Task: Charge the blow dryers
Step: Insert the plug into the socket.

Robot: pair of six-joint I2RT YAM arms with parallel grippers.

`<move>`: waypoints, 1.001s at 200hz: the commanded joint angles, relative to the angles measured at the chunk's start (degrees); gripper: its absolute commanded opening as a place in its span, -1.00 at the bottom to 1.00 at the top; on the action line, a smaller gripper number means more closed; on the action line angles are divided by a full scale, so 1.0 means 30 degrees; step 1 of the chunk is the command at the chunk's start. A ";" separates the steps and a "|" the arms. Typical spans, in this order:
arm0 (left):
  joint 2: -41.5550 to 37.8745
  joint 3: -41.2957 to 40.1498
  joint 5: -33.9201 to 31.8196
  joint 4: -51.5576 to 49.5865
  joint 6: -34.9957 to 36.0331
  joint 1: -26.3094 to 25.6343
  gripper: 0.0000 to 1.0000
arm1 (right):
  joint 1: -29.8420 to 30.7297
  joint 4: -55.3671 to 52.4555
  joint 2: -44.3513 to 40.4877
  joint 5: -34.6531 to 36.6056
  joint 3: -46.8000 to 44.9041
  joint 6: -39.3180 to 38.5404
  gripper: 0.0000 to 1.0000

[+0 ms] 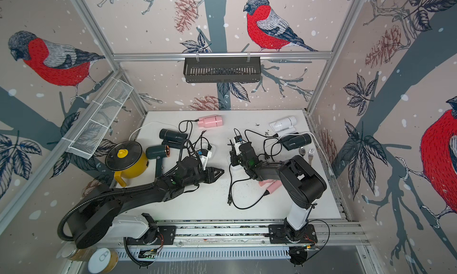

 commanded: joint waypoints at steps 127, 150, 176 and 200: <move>0.0029 -0.0104 -0.0015 0.0292 -0.0052 -0.0015 -0.24 | 0.0122 0.0830 0.0631 0.2527 0.0002 0.0252 -0.91; 0.0106 -0.0129 0.0021 0.0328 -0.0051 -0.0015 -0.24 | 0.0160 0.0723 0.0778 0.2352 0.0194 0.0217 -0.91; 0.0058 -0.0205 -0.0009 0.0453 -0.0122 -0.0001 -0.24 | 0.0280 0.0994 0.1105 0.2685 0.0014 0.0335 -0.91; 0.0000 -0.0205 0.0012 0.0413 -0.0138 -0.0012 -0.24 | 0.0418 0.1664 0.1614 0.2870 -0.0352 0.0731 -0.90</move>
